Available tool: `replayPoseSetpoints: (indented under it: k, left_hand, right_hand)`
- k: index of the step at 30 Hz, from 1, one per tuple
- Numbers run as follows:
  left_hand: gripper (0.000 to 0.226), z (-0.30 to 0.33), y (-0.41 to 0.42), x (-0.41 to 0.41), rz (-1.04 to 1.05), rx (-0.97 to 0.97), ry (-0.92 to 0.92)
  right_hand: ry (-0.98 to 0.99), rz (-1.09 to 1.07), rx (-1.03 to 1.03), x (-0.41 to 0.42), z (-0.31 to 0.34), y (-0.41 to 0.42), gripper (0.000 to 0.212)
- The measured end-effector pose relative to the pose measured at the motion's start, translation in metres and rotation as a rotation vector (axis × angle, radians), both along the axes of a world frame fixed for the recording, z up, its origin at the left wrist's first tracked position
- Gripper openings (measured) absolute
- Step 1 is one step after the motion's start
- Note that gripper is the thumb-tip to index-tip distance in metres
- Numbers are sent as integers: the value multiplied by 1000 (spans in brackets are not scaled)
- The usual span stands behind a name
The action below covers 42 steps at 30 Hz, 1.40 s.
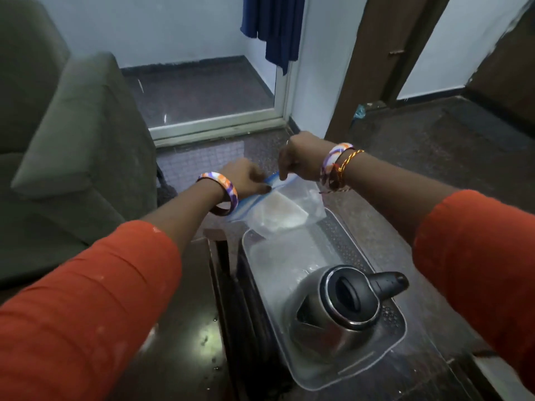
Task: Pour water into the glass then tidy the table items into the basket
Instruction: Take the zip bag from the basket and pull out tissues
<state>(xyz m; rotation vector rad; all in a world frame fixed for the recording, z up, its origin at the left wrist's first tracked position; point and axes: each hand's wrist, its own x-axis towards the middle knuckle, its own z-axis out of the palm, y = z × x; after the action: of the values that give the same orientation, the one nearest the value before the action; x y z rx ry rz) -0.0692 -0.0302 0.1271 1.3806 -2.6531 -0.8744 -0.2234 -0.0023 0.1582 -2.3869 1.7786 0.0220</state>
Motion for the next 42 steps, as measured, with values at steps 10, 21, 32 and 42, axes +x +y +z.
replayPoseSetpoints:
  k: [10, 21, 32, 42]
  left_hand:
    - [15, 39, 21, 157, 395, 174, 301]
    - [20, 11, 75, 311, 613, -85, 150]
    - [22, 47, 107, 357, 406, -185, 95]
    - [80, 60, 114, 402, 284, 127, 312]
  right_hand:
    - [268, 149, -297, 163, 39, 47, 25]
    - [430, 373, -72, 310, 1, 87, 33]
    - [-157, 71, 161, 399, -22, 96, 38]
    - [-545, -132, 153, 408, -12, 95, 18]
